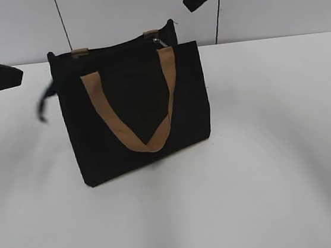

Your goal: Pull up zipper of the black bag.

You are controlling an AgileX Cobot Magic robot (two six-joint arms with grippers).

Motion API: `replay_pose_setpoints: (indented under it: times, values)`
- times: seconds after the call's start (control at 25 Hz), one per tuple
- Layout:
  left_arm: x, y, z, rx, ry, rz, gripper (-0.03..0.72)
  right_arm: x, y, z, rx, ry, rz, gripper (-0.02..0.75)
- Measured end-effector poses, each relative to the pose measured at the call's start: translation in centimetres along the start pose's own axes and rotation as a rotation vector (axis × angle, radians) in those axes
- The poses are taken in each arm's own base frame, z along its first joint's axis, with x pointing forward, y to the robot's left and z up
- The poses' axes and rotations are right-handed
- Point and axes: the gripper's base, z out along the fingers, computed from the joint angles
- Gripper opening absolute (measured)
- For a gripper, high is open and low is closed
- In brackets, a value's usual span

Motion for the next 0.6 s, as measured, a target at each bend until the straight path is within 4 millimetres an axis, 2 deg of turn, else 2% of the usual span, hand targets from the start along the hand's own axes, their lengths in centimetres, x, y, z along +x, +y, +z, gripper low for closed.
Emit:
replay_pose_setpoints:
  times: [0.08,0.12,0.28,0.48,0.6]
  values:
    - [0.1,0.1,0.0,-0.014,0.005,-0.105,0.603,0.1,-0.1,-0.8,0.021,0.018,-0.024,0.5]
    - [0.1,0.2,0.0,-0.02,0.014,-0.153,0.608,0.1,-0.2,-1.3,0.043,0.024,-0.039,0.505]
    - [-0.1,0.7,-0.4,-0.056,0.108,-0.287,0.58,0.3,-0.9,-3.9,0.18,0.068,-0.068,0.512]
    - [-2.4,2.5,-2.5,-0.204,0.248,-0.454,0.572,1.3,-2.0,-7.6,0.365,0.156,0.057,0.514]
    - [-3.1,3.7,-4.3,-0.347,0.363,-0.474,0.557,2.0,-2.4,-10.1,0.417,0.16,0.151,0.514]
